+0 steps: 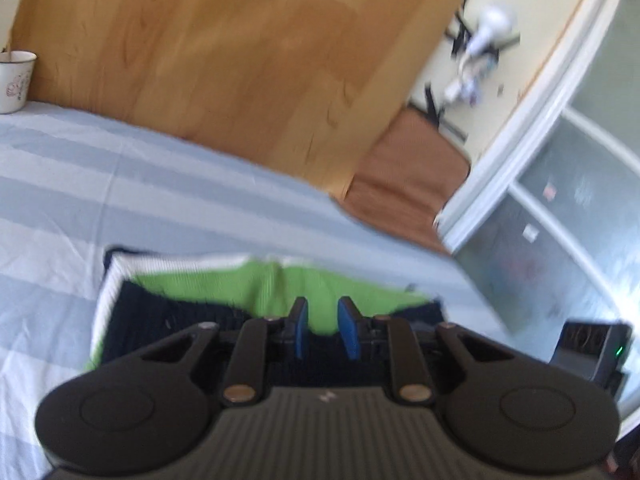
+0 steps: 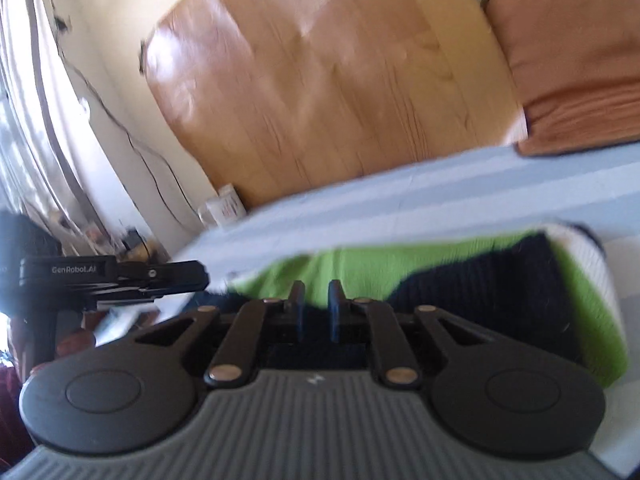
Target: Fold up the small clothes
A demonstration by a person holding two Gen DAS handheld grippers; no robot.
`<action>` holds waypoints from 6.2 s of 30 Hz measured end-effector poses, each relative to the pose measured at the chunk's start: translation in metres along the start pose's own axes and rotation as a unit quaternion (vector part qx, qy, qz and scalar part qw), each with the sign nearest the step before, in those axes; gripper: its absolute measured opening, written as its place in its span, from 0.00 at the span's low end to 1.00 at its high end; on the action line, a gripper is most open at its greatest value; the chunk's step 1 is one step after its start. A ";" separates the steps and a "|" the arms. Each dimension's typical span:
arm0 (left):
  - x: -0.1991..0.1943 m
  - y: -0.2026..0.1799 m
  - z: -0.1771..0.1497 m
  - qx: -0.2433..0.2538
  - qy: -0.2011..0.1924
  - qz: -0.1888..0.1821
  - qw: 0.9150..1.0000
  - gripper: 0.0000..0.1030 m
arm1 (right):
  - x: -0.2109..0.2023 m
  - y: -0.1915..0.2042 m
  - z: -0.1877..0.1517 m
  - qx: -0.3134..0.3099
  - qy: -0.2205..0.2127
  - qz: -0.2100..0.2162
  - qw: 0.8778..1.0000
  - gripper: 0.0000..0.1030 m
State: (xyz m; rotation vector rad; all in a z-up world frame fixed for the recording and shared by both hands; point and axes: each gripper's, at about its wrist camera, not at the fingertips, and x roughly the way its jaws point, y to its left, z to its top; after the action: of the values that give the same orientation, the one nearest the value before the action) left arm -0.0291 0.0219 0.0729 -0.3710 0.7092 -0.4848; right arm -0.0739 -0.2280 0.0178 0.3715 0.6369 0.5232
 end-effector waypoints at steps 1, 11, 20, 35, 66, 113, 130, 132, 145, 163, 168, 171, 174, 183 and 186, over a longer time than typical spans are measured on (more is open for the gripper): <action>0.010 0.002 -0.007 0.008 0.014 0.017 1.000 0.17 | 0.003 -0.008 -0.005 0.001 0.012 -0.023 1.000 0.13; 0.021 0.028 -0.019 -0.003 0.038 0.085 0.996 0.06 | -0.065 -0.080 -0.016 0.152 -0.082 -0.024 0.985 0.11; 0.024 -0.031 0.004 0.028 0.018 -0.032 0.999 0.07 | -0.104 -0.117 -0.046 0.270 -0.148 -0.087 0.947 0.72; 0.092 -0.005 -0.026 -0.019 0.075 -0.020 0.997 0.06 | -0.025 -0.081 -0.025 0.190 -0.092 -0.104 0.972 0.27; -0.106 0.138 -0.011 -0.164 -0.135 0.016 0.977 0.24 | 0.036 0.121 0.037 -0.037 -0.035 0.152 0.987 0.42; -0.049 0.126 0.010 -0.079 -0.005 0.014 0.997 0.88 | 0.034 0.012 0.000 0.111 0.059 0.081 0.989 0.80; 0.001 0.118 -0.002 -0.100 0.061 -0.035 0.992 0.82 | 0.075 0.032 0.002 0.066 0.046 0.108 0.991 0.49; 0.012 0.120 0.008 -0.107 0.071 -0.047 0.991 0.71 | 0.070 0.035 0.009 0.050 0.019 0.100 0.994 0.43; 0.134 0.068 0.123 -0.028 0.010 -0.070 0.997 0.67 | 0.113 -0.059 0.116 0.045 -0.097 0.041 0.993 0.43; 0.145 0.036 0.083 0.027 -0.040 0.107 0.993 0.82 | 0.105 -0.076 0.096 0.054 -0.087 -0.109 0.989 0.80; 0.104 0.014 0.046 0.058 -0.065 0.174 0.981 0.91 | 0.062 -0.053 0.052 0.053 -0.072 -0.138 0.986 0.84; 0.092 0.002 0.020 0.076 -0.058 0.201 0.975 0.91 | 0.043 -0.039 0.027 0.049 -0.060 -0.157 0.985 0.84; 0.079 -0.006 -0.005 0.085 -0.054 0.216 0.971 0.91 | 0.037 -0.027 0.014 0.052 -0.058 -0.168 0.983 0.84; 0.056 -0.022 -0.052 0.083 -0.053 0.234 0.967 0.94 | 0.016 -0.002 -0.015 0.041 -0.077 -0.197 0.976 0.86; 0.059 -0.023 -0.062 0.090 -0.045 0.247 0.964 0.93 | 0.015 -0.001 -0.025 0.042 -0.085 -0.207 0.974 0.88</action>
State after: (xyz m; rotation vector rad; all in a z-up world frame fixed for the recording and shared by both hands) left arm -0.0404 -0.0388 0.0090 -0.0375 0.6363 -0.0560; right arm -0.0792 -0.2160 -0.0086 0.3465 0.5518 0.0657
